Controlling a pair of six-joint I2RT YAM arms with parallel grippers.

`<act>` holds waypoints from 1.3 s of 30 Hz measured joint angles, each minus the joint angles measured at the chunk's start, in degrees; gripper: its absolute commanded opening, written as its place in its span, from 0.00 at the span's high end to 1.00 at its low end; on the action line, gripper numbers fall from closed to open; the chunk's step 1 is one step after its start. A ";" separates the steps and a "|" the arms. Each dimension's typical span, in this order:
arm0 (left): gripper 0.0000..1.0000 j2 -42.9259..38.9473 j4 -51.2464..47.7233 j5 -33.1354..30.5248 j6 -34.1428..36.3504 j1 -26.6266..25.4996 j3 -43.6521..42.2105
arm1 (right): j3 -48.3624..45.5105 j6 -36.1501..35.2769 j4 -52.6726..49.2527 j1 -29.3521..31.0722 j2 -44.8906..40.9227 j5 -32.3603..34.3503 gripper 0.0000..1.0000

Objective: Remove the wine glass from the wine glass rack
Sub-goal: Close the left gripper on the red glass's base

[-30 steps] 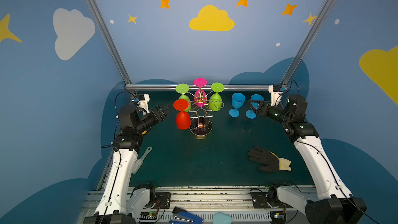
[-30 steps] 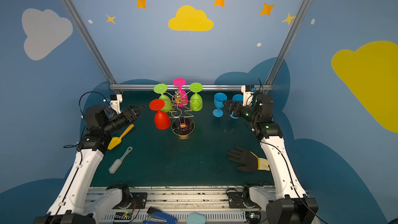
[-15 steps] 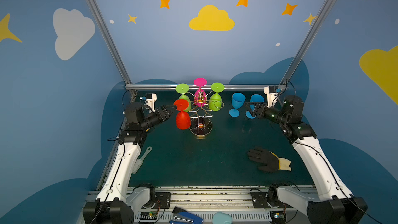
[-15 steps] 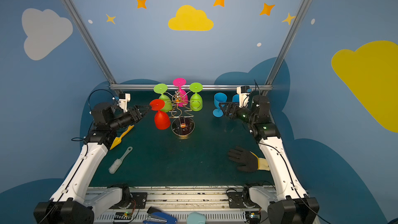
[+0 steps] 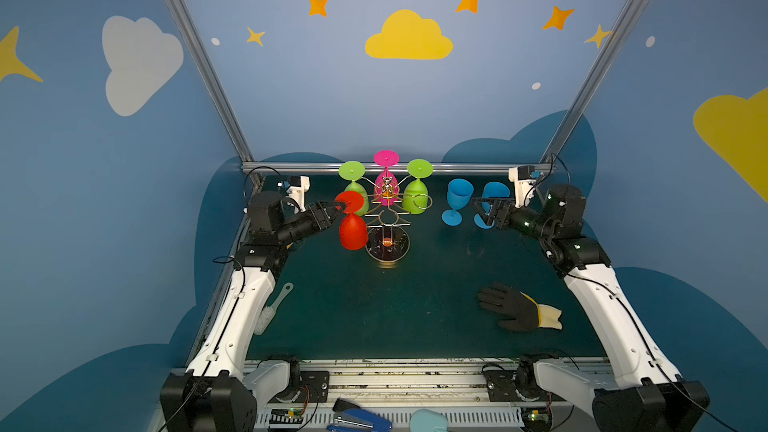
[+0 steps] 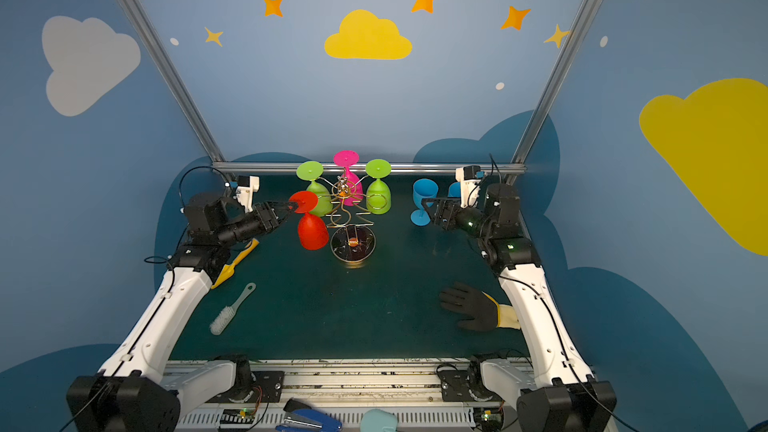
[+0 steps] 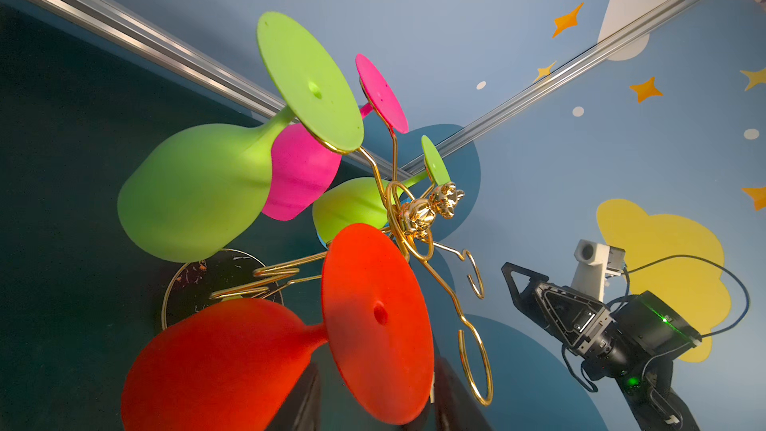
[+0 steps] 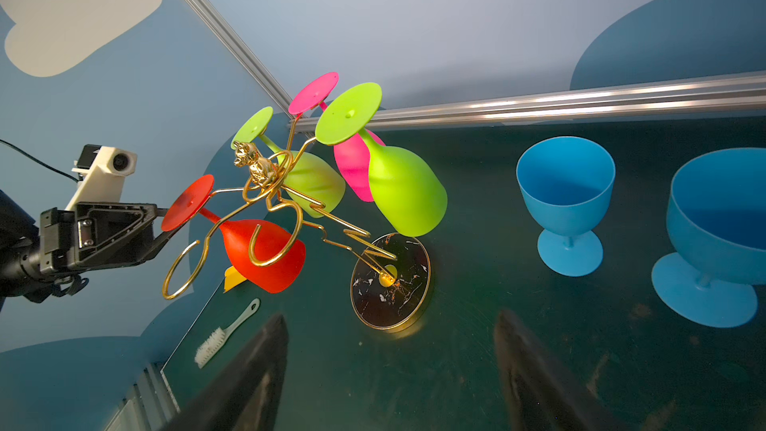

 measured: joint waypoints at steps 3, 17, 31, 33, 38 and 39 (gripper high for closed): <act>0.65 0.44 -0.17 -0.11 0.31 -0.09 0.55 | 0.00 -0.07 -0.04 0.04 -0.02 0.04 0.23; 0.78 1.36 -0.26 -0.11 0.94 -0.24 1.18 | -0.04 -0.90 -0.98 0.15 -1.22 0.66 0.23; 0.89 1.36 -0.33 0.07 -0.15 -0.22 1.70 | -0.35 -0.87 -1.75 0.15 -2.10 0.87 0.23; 0.90 1.33 -0.24 0.26 -0.74 -0.17 1.70 | -0.35 -0.87 -1.75 0.15 -2.16 0.87 0.23; 0.94 1.09 1.29 1.31 -2.95 0.26 1.70 | -0.35 -0.87 -1.77 0.15 -2.21 0.90 0.23; 0.94 0.98 1.53 1.55 -3.50 0.44 1.70 | -0.35 -0.87 -1.77 0.15 -2.23 0.90 0.23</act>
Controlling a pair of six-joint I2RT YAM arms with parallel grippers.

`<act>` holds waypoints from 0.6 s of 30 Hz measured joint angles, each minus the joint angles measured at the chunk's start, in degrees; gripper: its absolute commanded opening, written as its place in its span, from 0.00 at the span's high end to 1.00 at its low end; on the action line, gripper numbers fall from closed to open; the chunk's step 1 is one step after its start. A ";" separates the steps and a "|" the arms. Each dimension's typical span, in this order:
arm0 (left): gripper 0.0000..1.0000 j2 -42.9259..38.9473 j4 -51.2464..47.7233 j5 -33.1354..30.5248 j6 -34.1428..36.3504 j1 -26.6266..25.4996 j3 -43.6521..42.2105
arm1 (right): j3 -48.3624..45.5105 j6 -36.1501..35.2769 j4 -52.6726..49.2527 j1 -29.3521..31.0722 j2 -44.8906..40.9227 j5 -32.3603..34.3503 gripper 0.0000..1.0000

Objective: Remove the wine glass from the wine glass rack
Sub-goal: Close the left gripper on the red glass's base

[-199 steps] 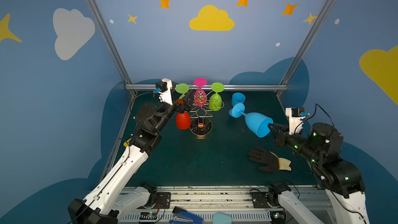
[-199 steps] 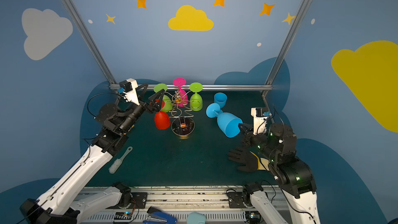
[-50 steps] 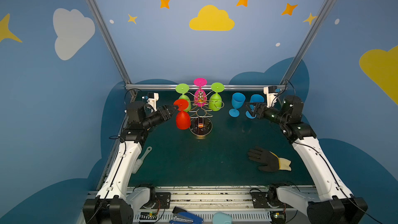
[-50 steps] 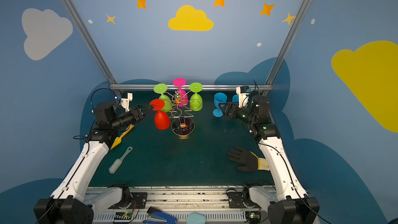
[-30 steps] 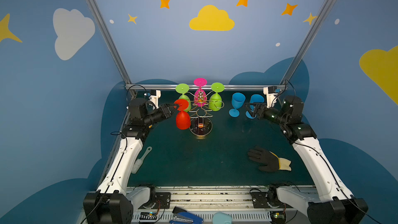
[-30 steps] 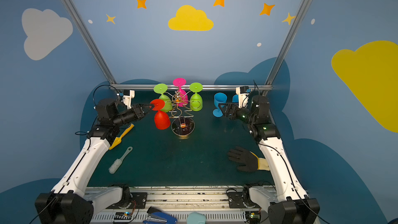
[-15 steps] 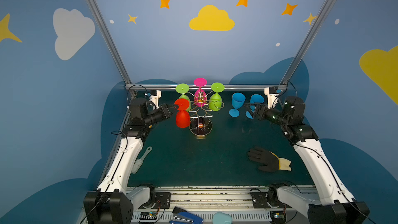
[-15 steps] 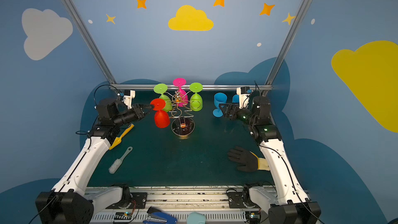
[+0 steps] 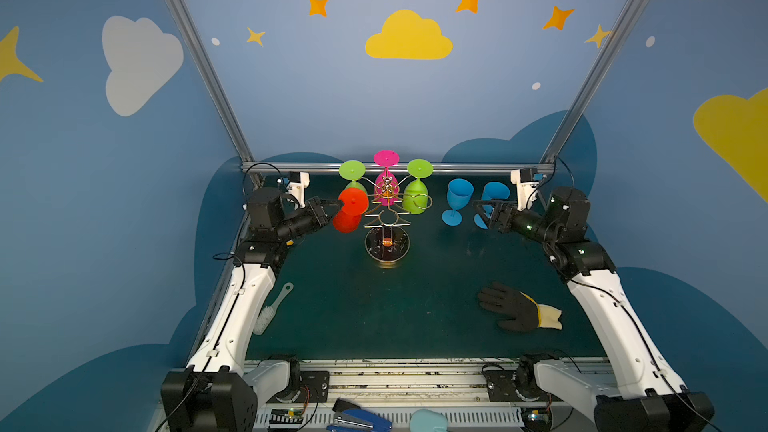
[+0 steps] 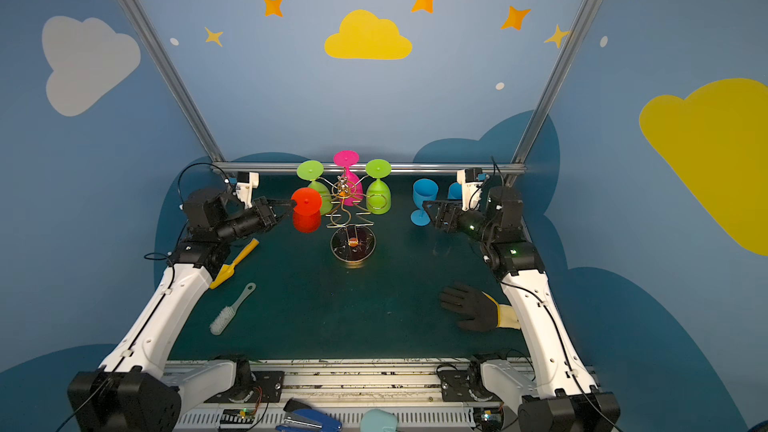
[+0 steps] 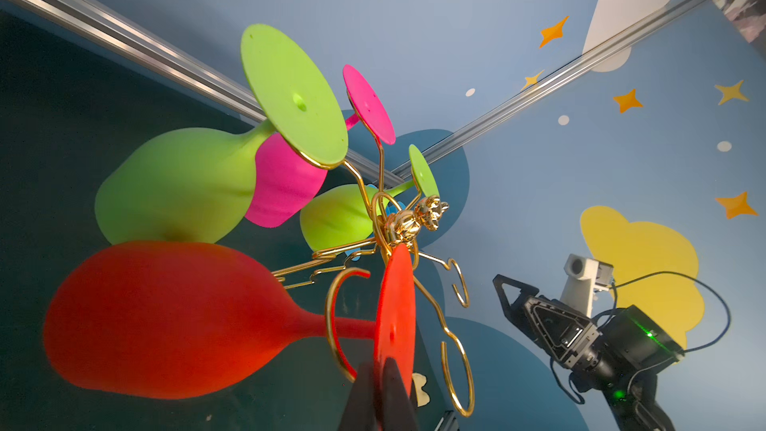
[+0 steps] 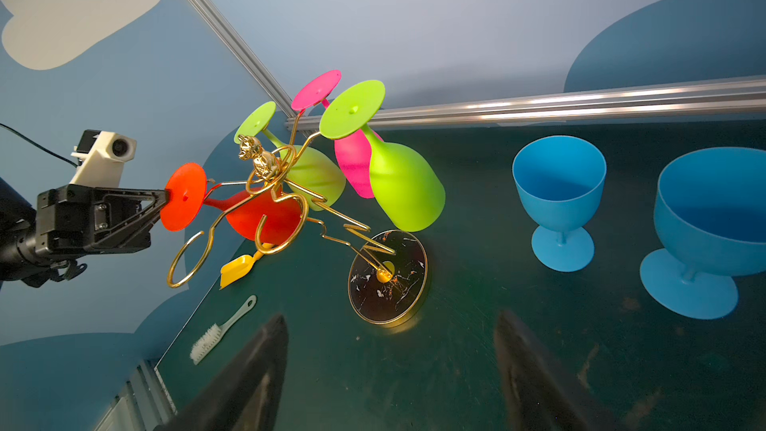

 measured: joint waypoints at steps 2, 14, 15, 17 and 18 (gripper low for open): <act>0.96 -0.39 0.39 0.48 -0.98 0.35 0.00 | 0.00 0.00 -0.09 0.00 -0.13 0.00 0.23; 0.97 -0.94 5.05 3.50 -7.21 2.34 0.00 | -0.02 0.04 -0.33 0.00 -0.92 0.00 0.23; 0.97 -0.94 5.40 3.65 -7.61 2.38 0.00 | -0.02 0.04 -0.35 0.00 -0.92 0.00 0.23; 0.97 -0.94 5.84 3.87 -8.09 2.40 0.00 | -0.02 0.04 -0.35 0.00 -0.94 -0.02 0.23; 0.97 -0.94 5.92 3.96 -8.31 2.40 0.00 | -0.02 0.04 -0.35 0.00 -0.94 0.00 0.23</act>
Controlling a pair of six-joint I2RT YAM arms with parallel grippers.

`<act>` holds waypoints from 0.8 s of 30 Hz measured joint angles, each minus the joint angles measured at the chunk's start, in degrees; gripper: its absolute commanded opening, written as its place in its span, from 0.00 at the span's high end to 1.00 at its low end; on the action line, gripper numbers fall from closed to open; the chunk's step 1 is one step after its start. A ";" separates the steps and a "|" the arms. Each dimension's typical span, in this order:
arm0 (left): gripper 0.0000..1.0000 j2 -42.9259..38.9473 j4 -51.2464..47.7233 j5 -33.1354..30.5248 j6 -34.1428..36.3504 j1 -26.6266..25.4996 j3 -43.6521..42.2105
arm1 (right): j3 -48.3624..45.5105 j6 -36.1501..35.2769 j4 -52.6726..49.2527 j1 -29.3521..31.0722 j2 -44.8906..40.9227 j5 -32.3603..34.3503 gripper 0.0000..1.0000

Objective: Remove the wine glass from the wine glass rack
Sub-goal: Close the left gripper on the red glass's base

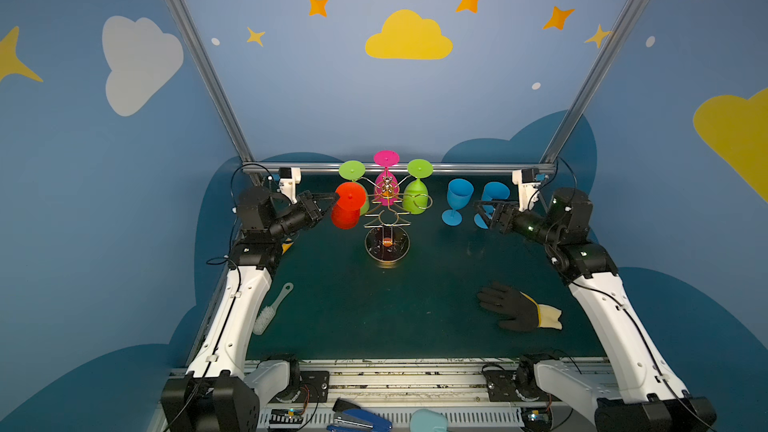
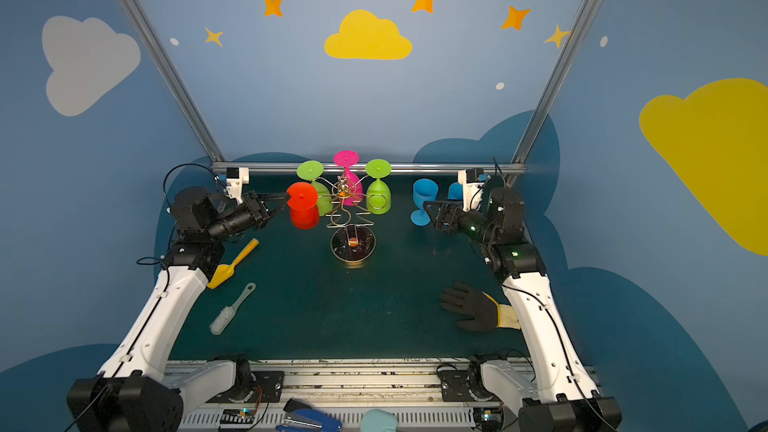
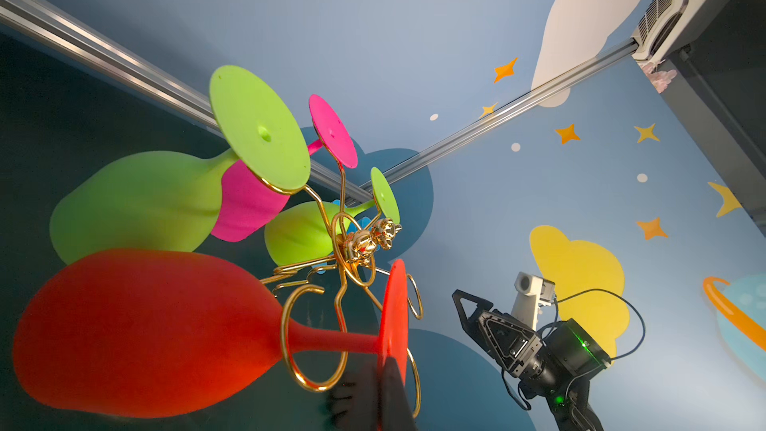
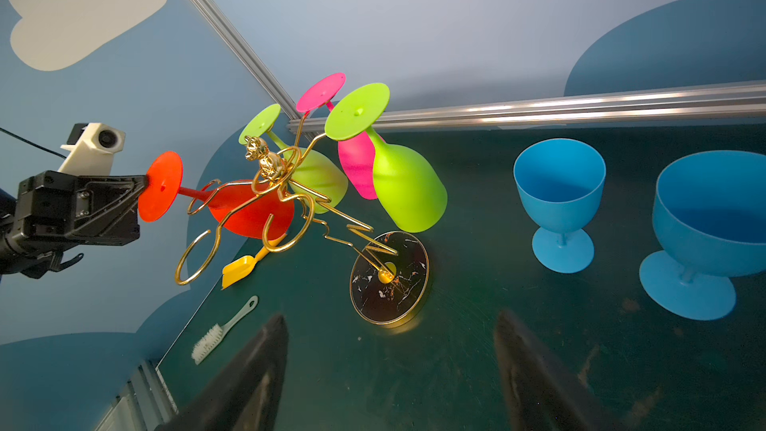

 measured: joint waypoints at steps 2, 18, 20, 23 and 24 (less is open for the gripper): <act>0.97 0.00 0.13 0.26 -0.57 0.00 0.00 | 0.00 0.00 0.00 0.00 0.00 -0.02 0.23; 0.97 1.62 0.31 1.18 -1.03 -1.66 0.00 | 0.00 0.42 0.00 0.00 0.00 -0.04 0.23; 0.97 2.08 0.31 1.07 -0.98 -2.03 0.00 | 0.00 0.44 0.00 0.00 0.00 -0.04 0.23; 0.97 2.80 0.20 0.90 -0.85 -2.49 0.13 | 0.00 0.44 0.00 0.00 0.00 -0.04 0.23; 0.97 3.04 0.07 0.76 -0.74 -2.67 0.28 | 0.00 0.44 0.00 0.00 -0.02 -0.04 0.23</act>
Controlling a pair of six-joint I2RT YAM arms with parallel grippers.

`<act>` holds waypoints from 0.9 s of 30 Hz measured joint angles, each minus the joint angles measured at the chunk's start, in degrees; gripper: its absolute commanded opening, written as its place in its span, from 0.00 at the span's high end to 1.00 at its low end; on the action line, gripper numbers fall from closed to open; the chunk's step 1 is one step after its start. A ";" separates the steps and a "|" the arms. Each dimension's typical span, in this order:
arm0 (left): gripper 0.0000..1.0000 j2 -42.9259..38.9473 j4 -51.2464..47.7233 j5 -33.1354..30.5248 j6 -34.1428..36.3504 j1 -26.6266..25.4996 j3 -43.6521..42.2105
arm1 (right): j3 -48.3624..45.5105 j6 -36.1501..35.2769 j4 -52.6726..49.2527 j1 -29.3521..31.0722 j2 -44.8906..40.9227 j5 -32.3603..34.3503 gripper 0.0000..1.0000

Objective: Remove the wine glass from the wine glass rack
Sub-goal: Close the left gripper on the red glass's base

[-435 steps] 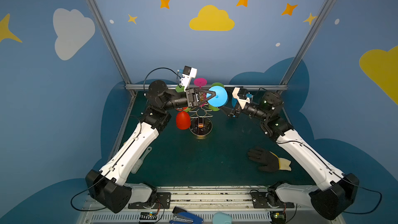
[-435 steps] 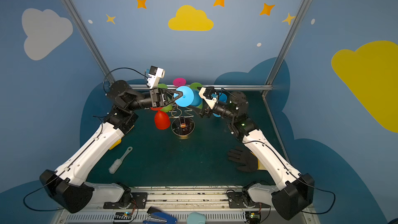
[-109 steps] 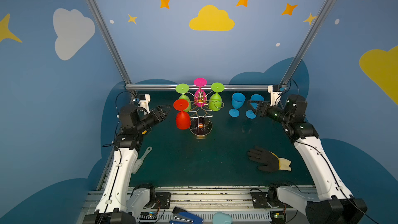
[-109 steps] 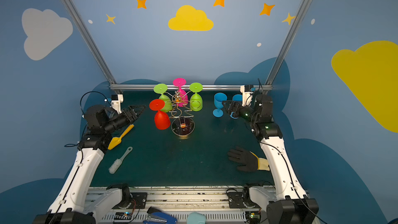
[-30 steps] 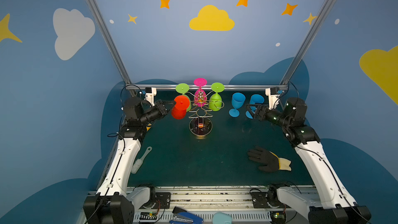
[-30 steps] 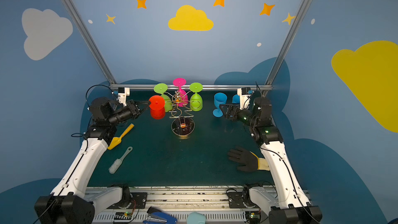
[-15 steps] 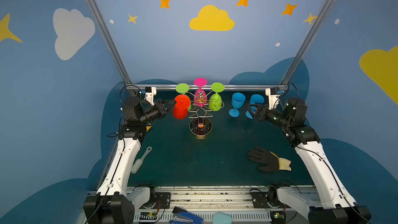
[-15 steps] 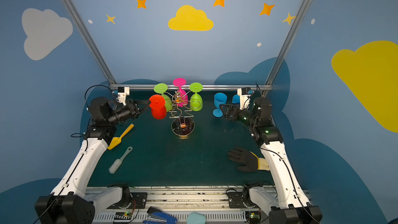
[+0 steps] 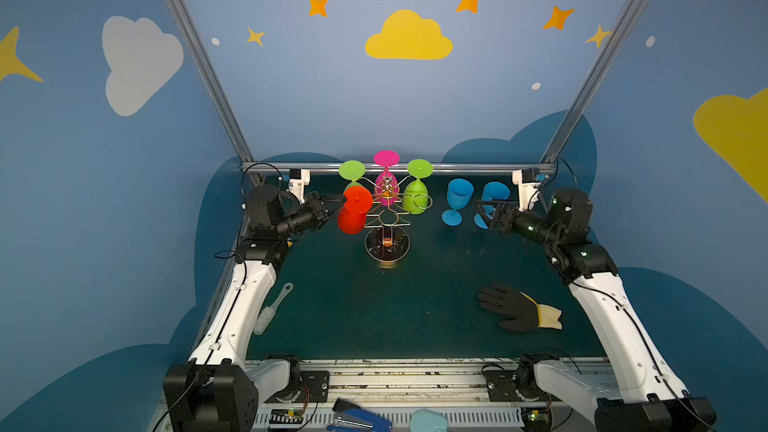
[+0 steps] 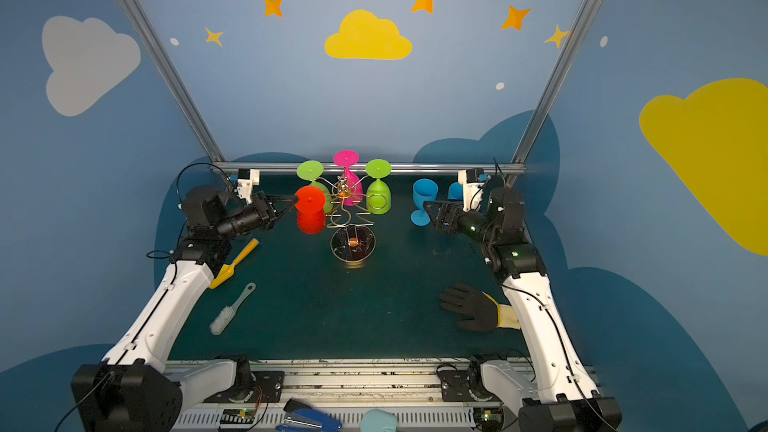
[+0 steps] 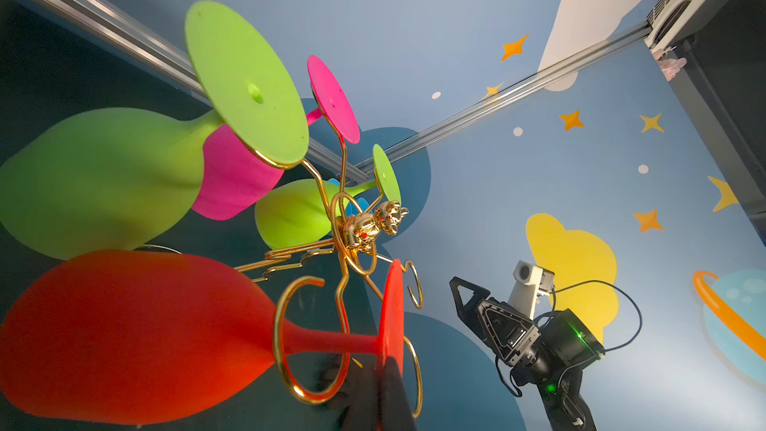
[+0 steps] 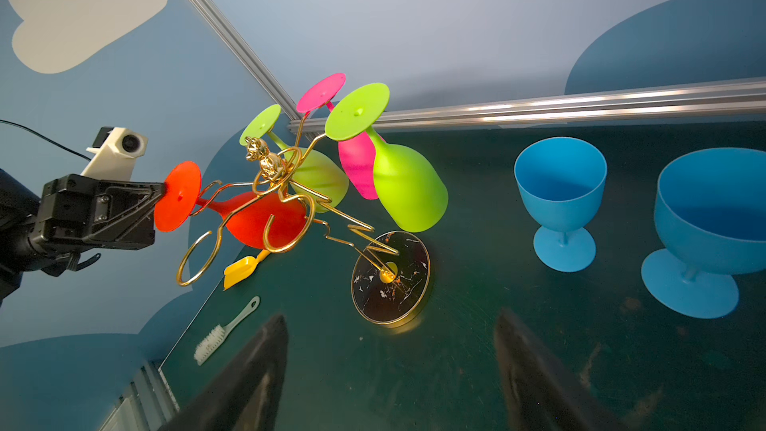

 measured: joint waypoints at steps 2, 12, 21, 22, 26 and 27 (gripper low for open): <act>0.97 0.39 -0.33 -0.28 0.09 -0.15 0.50 | 0.00 0.02 0.00 0.00 -0.09 0.00 0.23; 0.97 0.90 -1.77 -2.01 2.38 -1.44 3.69 | 0.00 0.00 -0.02 0.00 -1.03 0.02 0.22; 0.97 1.92 -4.92 -3.91 5.46 -2.97 6.16 | -0.07 -0.02 -0.04 0.00 -1.16 0.02 0.23; 0.97 2.03 -5.29 -4.22 5.97 -3.15 6.40 | -0.07 -0.02 -0.04 0.00 -1.16 0.02 0.22; 0.97 2.62 -7.45 -5.84 7.91 -3.98 7.61 | -0.07 -0.02 -0.13 0.00 -1.29 0.04 0.22; 0.97 2.78 -7.93 -6.25 8.33 -4.15 7.91 | -0.07 -0.02 -0.22 0.00 -1.38 0.04 0.22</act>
